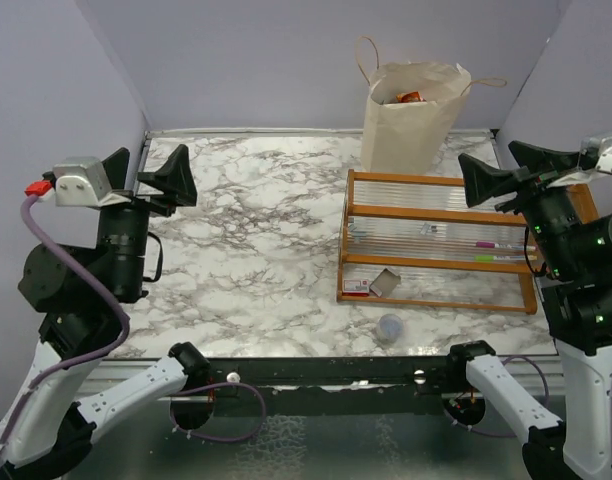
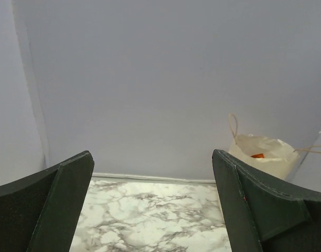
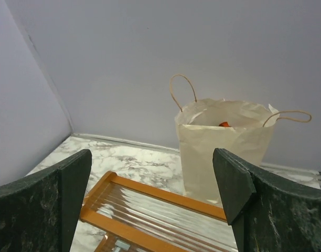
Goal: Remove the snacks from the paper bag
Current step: Move the paper bag to the center of the board.
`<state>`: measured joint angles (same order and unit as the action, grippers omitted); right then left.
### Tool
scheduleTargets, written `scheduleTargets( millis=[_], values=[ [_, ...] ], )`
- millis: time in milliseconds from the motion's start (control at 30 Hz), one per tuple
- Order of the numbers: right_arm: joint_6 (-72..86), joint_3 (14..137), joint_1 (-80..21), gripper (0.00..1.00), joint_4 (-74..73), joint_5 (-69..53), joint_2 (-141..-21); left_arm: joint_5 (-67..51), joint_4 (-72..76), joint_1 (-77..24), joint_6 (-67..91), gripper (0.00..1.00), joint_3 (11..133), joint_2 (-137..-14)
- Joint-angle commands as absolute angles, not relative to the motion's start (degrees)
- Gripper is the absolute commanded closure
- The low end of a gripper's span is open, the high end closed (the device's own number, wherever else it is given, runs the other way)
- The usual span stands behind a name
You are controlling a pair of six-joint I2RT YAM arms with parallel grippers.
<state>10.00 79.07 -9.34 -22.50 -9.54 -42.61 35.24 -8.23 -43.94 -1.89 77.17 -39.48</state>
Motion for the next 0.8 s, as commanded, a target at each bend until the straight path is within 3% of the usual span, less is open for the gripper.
scheduleTargets(
  millis=[0,500,767],
  values=[
    [12.5,78.8,-10.2,0.01,-22.7,-3.6,-46.7,33.5,-6.1,-38.5,0.3,0.01,74.0,-41.1],
    [21.9,80.9,-12.6,0.01,-22.8,17.4,-65.2,28.5,-0.9,-22.2,6.2,0.01,61.7,-46.6],
    [18.7,82.2,-13.3,0.01,-19.0,12.8,-72.3,25.6,1.1,-19.9,8.2,0.01,58.1,-48.2]
  ],
)
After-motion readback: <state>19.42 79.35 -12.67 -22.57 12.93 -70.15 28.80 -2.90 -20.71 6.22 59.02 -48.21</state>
